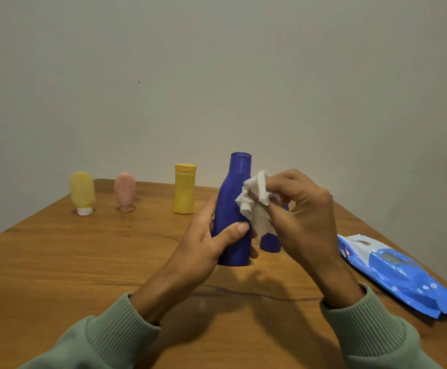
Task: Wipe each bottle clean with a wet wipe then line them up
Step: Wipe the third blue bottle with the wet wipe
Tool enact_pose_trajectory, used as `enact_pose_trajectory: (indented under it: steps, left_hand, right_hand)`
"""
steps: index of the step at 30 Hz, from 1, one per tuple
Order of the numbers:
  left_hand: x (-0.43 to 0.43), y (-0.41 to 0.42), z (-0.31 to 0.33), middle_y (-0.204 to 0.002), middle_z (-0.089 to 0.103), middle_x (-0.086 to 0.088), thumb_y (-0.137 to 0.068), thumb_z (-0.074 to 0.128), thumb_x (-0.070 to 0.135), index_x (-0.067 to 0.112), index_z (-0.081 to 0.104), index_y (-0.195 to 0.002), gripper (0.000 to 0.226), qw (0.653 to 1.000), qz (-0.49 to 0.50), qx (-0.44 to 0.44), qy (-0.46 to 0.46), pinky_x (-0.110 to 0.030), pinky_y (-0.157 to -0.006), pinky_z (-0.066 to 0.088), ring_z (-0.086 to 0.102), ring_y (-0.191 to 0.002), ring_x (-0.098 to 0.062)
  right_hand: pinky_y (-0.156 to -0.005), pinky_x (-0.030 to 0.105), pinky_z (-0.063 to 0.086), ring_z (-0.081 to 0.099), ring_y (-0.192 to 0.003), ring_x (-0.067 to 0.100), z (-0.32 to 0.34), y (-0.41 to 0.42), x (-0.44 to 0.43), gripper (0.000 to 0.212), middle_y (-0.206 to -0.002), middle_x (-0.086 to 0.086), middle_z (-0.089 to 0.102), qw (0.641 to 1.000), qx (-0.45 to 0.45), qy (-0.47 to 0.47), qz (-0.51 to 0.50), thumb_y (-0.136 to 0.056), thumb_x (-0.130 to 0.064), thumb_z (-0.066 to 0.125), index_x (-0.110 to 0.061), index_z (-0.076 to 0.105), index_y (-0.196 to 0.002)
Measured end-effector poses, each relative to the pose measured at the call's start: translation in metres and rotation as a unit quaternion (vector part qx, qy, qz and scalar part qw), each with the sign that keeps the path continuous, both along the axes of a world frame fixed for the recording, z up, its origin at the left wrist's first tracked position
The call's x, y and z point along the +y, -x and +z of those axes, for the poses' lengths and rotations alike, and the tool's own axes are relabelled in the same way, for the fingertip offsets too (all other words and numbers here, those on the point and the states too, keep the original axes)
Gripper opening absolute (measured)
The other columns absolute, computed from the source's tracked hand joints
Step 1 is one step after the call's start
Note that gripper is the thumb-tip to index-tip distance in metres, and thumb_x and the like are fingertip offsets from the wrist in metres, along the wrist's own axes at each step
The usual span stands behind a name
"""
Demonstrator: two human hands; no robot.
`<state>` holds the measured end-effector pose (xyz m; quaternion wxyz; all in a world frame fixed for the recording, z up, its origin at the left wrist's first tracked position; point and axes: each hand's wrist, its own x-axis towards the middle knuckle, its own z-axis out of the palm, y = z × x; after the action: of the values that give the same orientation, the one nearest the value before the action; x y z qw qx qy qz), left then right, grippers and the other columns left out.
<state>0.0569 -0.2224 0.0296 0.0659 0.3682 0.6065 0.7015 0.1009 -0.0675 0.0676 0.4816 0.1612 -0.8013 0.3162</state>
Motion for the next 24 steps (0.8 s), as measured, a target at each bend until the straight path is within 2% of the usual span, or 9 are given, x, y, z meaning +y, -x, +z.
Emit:
enact_pose_trajectory:
  steps: [6,10,13,16,20,24]
  left_hand:
    - [0.0,0.002,0.002,-0.108,0.068,-0.017,-0.093,0.059,0.019,0.015,0.047,-0.132,0.041,0.993,-0.081,-0.069,-0.048,-0.044,-0.069,0.058,0.068,-0.084,-0.039]
    - [0.001,0.002,0.003,-0.109,0.067,-0.019,-0.088,0.055,0.019,0.013,0.05,-0.13,0.042,0.984,-0.122,-0.106,-0.07,-0.043,-0.067,0.059,0.067,-0.083,-0.039]
    - [0.002,0.001,0.004,-0.101,0.069,-0.019,-0.088,0.056,0.021,0.01,0.052,-0.125,0.038,0.976,-0.143,-0.137,-0.085,-0.04,-0.065,0.059,0.068,-0.081,-0.037]
    - [0.002,0.001,0.005,-0.103,0.068,-0.018,-0.084,0.063,0.023,0.005,0.053,-0.122,0.043,0.968,-0.13,-0.183,-0.113,-0.041,-0.061,0.06,0.07,-0.083,-0.034]
    - [0.004,-0.001,0.006,-0.1,0.072,-0.012,-0.082,0.058,0.024,0.006,0.055,-0.121,0.044,0.961,-0.093,-0.231,-0.121,-0.043,-0.06,0.061,0.072,-0.084,-0.028]
    - [0.003,0.0,0.012,-0.1,0.073,-0.017,-0.086,0.056,0.029,0.003,0.055,-0.123,0.045,0.946,-0.076,-0.282,-0.142,-0.045,-0.061,0.061,0.072,-0.081,-0.031]
  right_hand:
    - [-0.066,0.012,0.048,0.06,-0.083,0.004,0.006,-0.003,0.0,0.019,-0.088,-0.012,0.064,0.995,-0.092,0.003,0.041,-0.083,-0.013,0.069,-0.019,0.071,-0.101]
    - [-0.066,0.012,0.05,0.062,-0.083,0.003,0.009,-0.006,0.001,0.018,-0.087,-0.012,0.065,0.99,-0.127,0.024,0.063,-0.08,-0.017,0.07,-0.022,0.069,-0.097]
    - [-0.063,0.014,0.052,0.064,-0.079,0.004,0.011,-0.008,-0.002,0.014,-0.085,-0.011,0.067,0.983,-0.142,0.089,0.076,-0.076,-0.028,0.07,-0.028,0.069,-0.09]
    - [-0.059,0.012,0.051,0.065,-0.077,0.002,0.012,-0.009,-0.004,0.012,-0.078,-0.015,0.068,0.969,-0.183,0.129,0.101,-0.07,-0.037,0.068,-0.034,0.068,-0.082]
    - [-0.059,0.013,0.052,0.066,-0.074,0.003,0.015,-0.012,0.001,0.011,-0.078,-0.017,0.069,0.959,-0.243,0.095,0.11,-0.068,-0.034,0.07,-0.031,0.07,-0.079]
    - [-0.061,0.014,0.053,0.067,-0.073,0.003,0.019,-0.016,0.007,0.013,-0.077,-0.018,0.07,0.963,-0.229,0.101,0.104,-0.066,-0.036,0.069,-0.032,0.07,-0.078]
